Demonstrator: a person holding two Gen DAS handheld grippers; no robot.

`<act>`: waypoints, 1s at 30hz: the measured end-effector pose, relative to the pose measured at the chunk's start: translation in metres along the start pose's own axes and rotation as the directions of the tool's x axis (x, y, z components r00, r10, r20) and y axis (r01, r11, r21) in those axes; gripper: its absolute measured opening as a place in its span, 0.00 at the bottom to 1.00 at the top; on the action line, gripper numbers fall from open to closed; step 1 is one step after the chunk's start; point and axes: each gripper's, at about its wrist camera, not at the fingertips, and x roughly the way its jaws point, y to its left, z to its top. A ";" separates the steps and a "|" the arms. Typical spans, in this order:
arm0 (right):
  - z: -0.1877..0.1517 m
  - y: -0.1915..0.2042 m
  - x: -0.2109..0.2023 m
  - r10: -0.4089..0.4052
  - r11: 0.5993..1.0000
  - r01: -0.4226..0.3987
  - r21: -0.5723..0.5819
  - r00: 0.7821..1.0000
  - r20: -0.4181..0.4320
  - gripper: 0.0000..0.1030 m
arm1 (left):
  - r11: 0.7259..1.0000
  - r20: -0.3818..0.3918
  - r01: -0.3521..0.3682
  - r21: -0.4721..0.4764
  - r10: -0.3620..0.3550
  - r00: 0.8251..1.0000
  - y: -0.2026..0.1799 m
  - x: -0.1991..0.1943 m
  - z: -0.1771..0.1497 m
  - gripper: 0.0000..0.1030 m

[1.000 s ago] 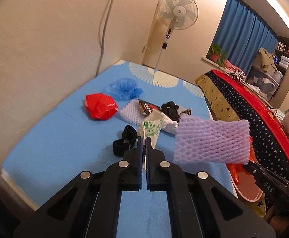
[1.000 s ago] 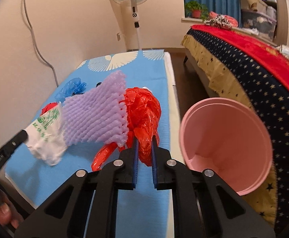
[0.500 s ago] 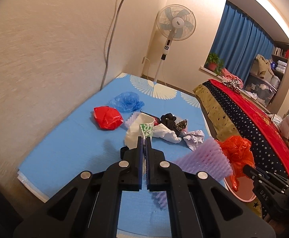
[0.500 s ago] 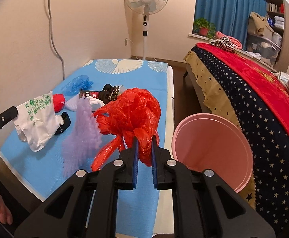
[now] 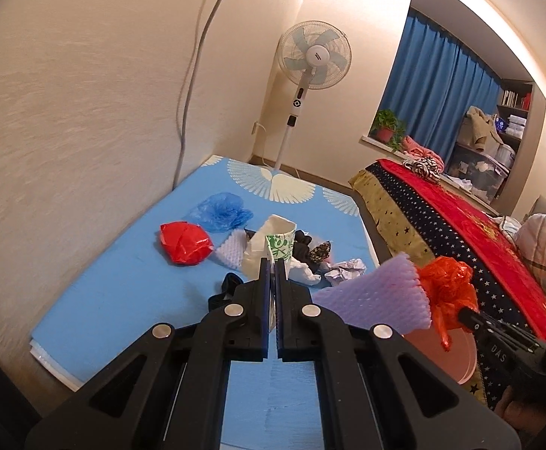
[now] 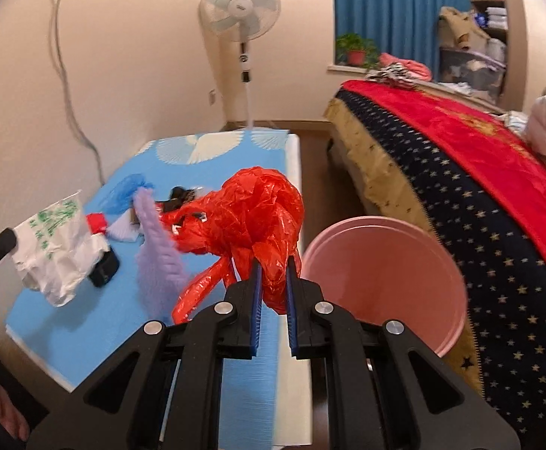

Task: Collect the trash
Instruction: 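Carry the red bag and white paper bag over the pink wastebasket with both grippers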

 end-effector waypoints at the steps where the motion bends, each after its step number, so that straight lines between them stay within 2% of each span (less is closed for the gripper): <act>1: 0.001 0.001 -0.002 -0.016 1.000 0.016 -0.005 1.000 0.015 0.11 | 1.000 -0.001 0.002 -0.001 -0.002 1.000 0.000 0.001 0.000 0.02; 14: 0.012 -0.024 -0.005 -0.091 0.993 0.086 0.076 0.994 0.060 0.11 | 0.999 0.036 0.024 0.033 -0.025 0.999 -0.011 -0.003 0.004 0.02; 19: 0.014 -0.037 -0.006 -0.116 0.988 0.109 0.111 0.991 0.061 0.11 | 0.996 0.041 0.071 0.060 -0.073 0.996 -0.023 -0.004 0.005 0.02; 30: 0.015 -0.063 -0.012 -0.171 0.974 0.159 0.163 0.983 0.062 0.11 | 0.976 -0.005 0.189 0.111 -0.190 0.982 -0.061 0.010 -0.003 0.02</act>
